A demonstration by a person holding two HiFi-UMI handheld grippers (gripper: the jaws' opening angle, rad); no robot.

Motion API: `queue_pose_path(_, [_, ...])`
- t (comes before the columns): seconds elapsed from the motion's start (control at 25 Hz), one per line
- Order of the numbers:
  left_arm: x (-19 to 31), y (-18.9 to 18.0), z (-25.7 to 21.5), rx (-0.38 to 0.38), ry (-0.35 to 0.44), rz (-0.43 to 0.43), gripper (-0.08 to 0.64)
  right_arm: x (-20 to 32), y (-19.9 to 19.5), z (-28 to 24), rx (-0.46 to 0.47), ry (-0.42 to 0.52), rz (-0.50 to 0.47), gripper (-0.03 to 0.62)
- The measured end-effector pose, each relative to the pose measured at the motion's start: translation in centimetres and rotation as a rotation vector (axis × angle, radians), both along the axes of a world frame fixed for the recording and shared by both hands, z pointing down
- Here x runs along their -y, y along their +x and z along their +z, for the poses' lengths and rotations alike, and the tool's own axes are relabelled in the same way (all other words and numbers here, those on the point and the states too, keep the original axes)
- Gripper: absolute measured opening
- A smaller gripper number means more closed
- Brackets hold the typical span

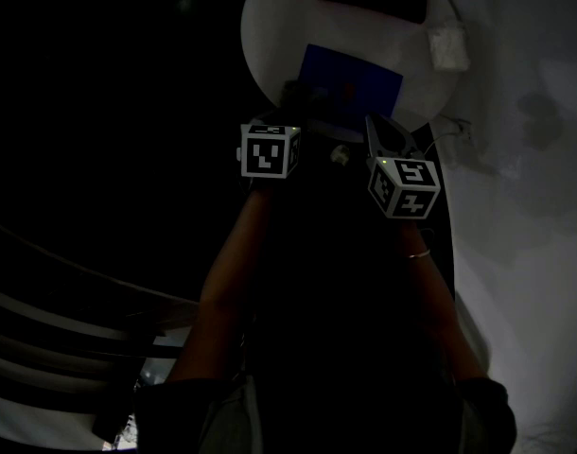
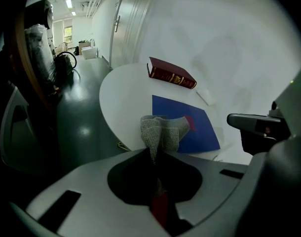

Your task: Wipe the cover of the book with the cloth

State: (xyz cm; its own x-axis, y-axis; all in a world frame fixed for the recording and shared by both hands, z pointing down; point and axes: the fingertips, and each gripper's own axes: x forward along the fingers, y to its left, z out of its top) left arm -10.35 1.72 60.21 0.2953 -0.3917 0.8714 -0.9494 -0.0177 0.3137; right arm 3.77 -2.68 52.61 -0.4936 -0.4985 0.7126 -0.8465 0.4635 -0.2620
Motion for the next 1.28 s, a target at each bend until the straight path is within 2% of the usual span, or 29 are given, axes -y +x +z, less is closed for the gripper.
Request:
queue_pose_path(0.52, [1.4,-4.6,-2.4,0.066,0.074,-0.039,0.034,0.7,-0.9,-2.2,0.019,0.058,0.019,0.029])
queue_pose_path(0.8, [2.7,-4.8,-5.0,0.093,0.134,-0.039,0.034,1.9,0.2,-4.1,0.041,0.117,0.049,0.029])
queue_pose_path(1.28, [6.5,-3.4,-13.3,0.094,0.373,-0.019,0.034,3.2,2.1,-8.5,0.088,0.213,0.114,0.029])
